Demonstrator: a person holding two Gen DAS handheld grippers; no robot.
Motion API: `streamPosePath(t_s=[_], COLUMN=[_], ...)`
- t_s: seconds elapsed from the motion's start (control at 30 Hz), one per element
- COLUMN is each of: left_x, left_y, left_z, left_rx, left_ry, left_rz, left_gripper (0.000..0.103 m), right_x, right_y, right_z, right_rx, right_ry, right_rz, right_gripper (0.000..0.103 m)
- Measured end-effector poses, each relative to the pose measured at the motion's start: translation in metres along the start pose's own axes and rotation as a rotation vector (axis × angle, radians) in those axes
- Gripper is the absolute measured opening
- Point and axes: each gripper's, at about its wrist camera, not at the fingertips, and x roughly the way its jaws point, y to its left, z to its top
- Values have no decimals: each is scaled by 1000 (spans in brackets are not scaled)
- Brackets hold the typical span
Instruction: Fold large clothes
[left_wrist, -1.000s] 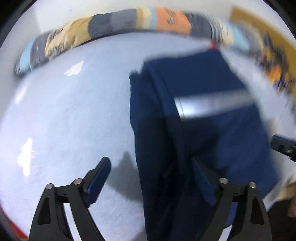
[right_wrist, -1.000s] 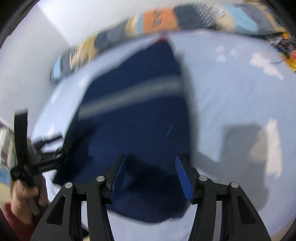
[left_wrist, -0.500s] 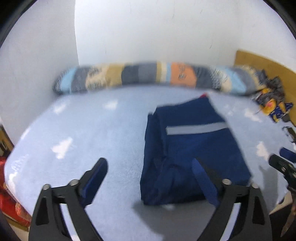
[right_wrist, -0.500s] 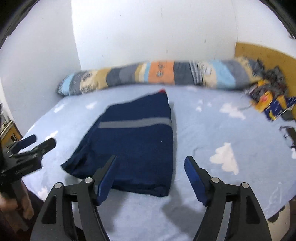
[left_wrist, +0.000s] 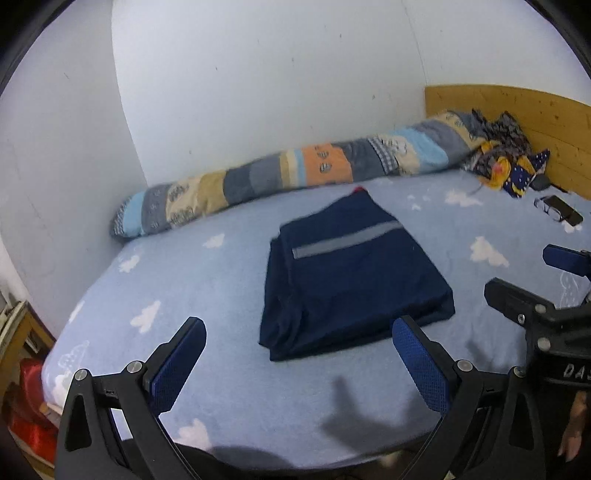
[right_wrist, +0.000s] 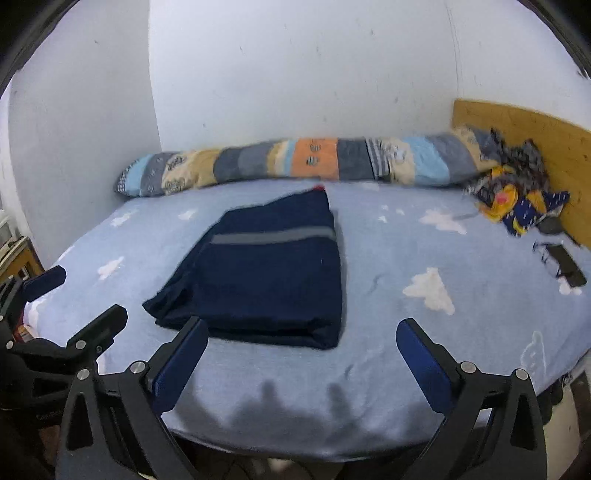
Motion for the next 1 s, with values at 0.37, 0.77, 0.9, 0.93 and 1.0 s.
streamPosePath(t_s=[0.37,0.77,0.9,0.93,1.0], left_x=[31,49,48,48,48], left_y=[23,17,15,14,14], left_z=[27,39,40,40,39], left_rx=[-73,-48,-43,-42,-38], left_ry=[154,221,215,216,214], left_rz=[67,66,70,71,76], left_gripper=[102,102,102,102,102], right_x=[12,10,10,9,9], right_y=[16,23,24,25,26], right_z=[-5,-6,-6,-6,-7], right_rx=[-53,-89,-95,-97,-100], right_ry=[38,30,26,25,25], right_rz=[-10,-10,-14,-16,-19], right_gripper=[103,103,103,103,103])
